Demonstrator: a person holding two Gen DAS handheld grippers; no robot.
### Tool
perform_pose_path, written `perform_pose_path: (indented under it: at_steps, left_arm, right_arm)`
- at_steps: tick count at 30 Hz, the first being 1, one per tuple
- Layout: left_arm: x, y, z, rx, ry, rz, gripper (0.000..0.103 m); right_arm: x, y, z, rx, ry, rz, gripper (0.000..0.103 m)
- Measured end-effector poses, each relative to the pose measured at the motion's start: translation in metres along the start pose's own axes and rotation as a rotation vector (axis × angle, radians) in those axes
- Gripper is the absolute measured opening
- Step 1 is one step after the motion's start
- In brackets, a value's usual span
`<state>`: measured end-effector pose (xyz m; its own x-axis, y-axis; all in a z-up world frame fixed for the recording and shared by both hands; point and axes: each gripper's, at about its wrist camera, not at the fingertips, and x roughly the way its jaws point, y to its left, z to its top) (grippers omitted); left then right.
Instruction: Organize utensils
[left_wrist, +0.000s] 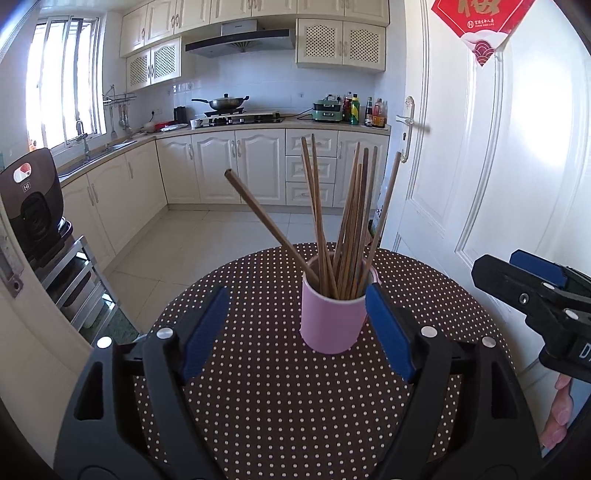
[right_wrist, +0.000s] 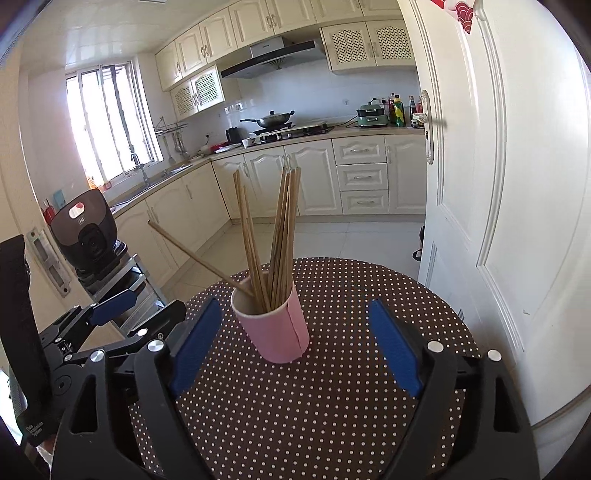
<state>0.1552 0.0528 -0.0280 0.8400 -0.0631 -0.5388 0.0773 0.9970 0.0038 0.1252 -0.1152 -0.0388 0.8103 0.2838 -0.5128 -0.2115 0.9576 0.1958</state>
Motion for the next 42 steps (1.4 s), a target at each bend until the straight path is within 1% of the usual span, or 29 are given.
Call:
perform_pose_path:
  at_steps: [3, 7, 14, 16, 19, 24, 27, 31, 38, 42]
  left_arm:
    - [-0.012, 0.000, -0.010, 0.000, -0.005, -0.003, 0.077]
    - [-0.026, -0.001, -0.020, 0.001, -0.024, 0.010, 0.079]
    - [-0.060, -0.002, -0.034, -0.001, -0.075, 0.012, 0.083]
    - [-0.072, -0.003, -0.037, 0.001, -0.096, 0.017, 0.083]
    - [-0.090, -0.005, -0.039, 0.004, -0.132, 0.016, 0.086]
    - [-0.116, -0.008, -0.043, 0.011, -0.172, 0.023, 0.088]
    - [-0.131, -0.010, -0.044, 0.010, -0.202, 0.025, 0.088]
    - [-0.144, -0.014, -0.044, 0.003, -0.226, 0.034, 0.089]
    - [-0.157, -0.019, -0.044, 0.004, -0.238, 0.032, 0.089]
    - [-0.158, -0.020, -0.045, -0.002, -0.238, 0.021, 0.089]
  right_arm:
    - [-0.004, 0.004, -0.008, -0.013, -0.002, 0.001, 0.087]
    - [-0.012, 0.008, -0.021, -0.021, -0.004, 0.004, 0.089]
    - [-0.035, 0.013, -0.035, -0.024, -0.047, -0.004, 0.090]
    - [-0.044, 0.016, -0.037, -0.032, -0.068, -0.010, 0.090]
    - [-0.058, 0.022, -0.041, -0.046, -0.106, -0.018, 0.090]
    - [-0.085, 0.029, -0.047, -0.069, -0.176, -0.039, 0.092]
    - [-0.100, 0.032, -0.051, -0.073, -0.214, -0.037, 0.093]
    - [-0.115, 0.033, -0.054, -0.078, -0.258, -0.047, 0.095]
    - [-0.132, 0.034, -0.055, -0.082, -0.312, -0.053, 0.095]
    - [-0.135, 0.035, -0.057, -0.090, -0.321, -0.050, 0.095]
